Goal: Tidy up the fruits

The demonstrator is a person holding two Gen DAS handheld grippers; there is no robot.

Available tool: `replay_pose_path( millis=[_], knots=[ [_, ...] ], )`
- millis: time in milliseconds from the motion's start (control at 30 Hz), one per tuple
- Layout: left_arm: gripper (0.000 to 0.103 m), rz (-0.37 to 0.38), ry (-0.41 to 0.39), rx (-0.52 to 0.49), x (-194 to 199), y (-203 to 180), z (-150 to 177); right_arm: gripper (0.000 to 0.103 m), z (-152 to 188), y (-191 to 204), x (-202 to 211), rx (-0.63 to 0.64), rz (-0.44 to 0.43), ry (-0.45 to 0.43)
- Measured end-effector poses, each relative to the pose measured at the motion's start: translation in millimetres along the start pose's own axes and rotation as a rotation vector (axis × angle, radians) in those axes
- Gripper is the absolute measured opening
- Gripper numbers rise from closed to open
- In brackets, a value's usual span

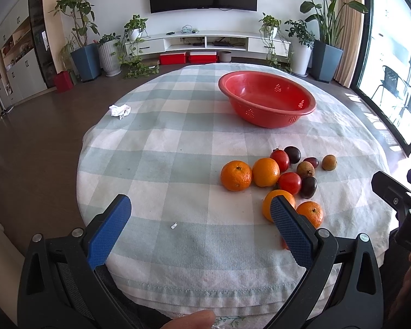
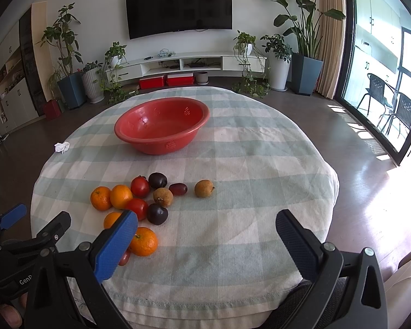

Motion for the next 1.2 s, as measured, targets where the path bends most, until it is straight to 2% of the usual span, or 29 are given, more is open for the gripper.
replay_pose_path(
  millis=[100,167,200,233,267,367,433,533,667,800,933,1000,1100,1167,1200],
  knots=[
    [0.103,0.082,-0.004,0.024,1.5,-0.4,-4.2,0.103,0.9,-0.2,0.2,-0.001,-0.001,-0.001],
    [0.103,0.191,-0.016,0.01,3.4,-4.1,-7.4,0.103,3.0,-1.7,0.5,-0.006,-0.002,-0.003],
    [0.103,0.266,-0.006,-0.004,3.8,-7.4,-7.9,0.103,4.4,-2.8,0.3,-0.011,-0.006,-0.005],
    [0.103,0.306,0.025,-0.014,1.5,-8.5,-5.4,0.103,5.4,-4.1,0.6,-0.018,-0.013,-0.01],
    [0.103,0.303,0.055,-0.024,-2.4,-5.3,-1.9,0.103,6.2,-4.4,1.1,-0.023,-0.019,-0.015],
    [0.103,0.224,0.09,-0.074,-12.6,12.1,8.6,0.103,7.3,-7.3,4.0,-0.033,-0.047,-0.046],
    [0.103,0.174,0.158,-0.091,-24.5,23.8,18.1,0.103,7.3,-8.7,5.0,-0.03,-0.071,-0.068],
    [0.103,0.143,0.228,-0.093,-38.5,35.4,25.4,0.103,9.7,-6.0,5.5,-0.032,-0.12,-0.077],
    [0.103,0.205,0.245,-0.13,-46.1,27.8,15.4,0.102,10.9,-0.1,4.6,-0.048,-0.18,-0.065],
    [0.103,0.242,0.213,-0.272,-50.4,1.2,-9.4,0.099,12.9,8.9,1.8,-0.036,-0.22,-0.054],
    [0.103,0.356,0.215,-0.445,-54.4,-30.9,-23.7,0.098,15.6,13.9,-2.3,-0.031,-0.241,-0.038],
    [0.098,0.389,0.233,-0.527,-59.7,-40.0,-23.5,0.098,16.2,14.3,-3.5,-0.034,-0.248,-0.032],
    [0.085,0.466,0.29,-0.638,-65.8,-48.0,-15.0,0.098,17.2,13.3,-5.7,-0.039,-0.254,-0.025],
    [0.067,0.487,0.321,-0.69,-72.0,-48.8,-8.8,0.098,18.5,12.9,-7.3,-0.045,-0.257,-0.016],
    [0.063,0.484,0.332,-0.709,-76.7,-48.3,-6.7,0.097,19.2,12.3,-10.3,-0.046,-0.256,-0.01]
  ],
)
Point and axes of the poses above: each gripper's, at about its wrist camera, not at the fingertips, and x roughly against the way its jaws point, y to its left, z to its underside, the point moved 10 cm from there along -x, roughly the way its jaws point, and after that the axes turned 13 degrees about x, right-handed, at the moved point
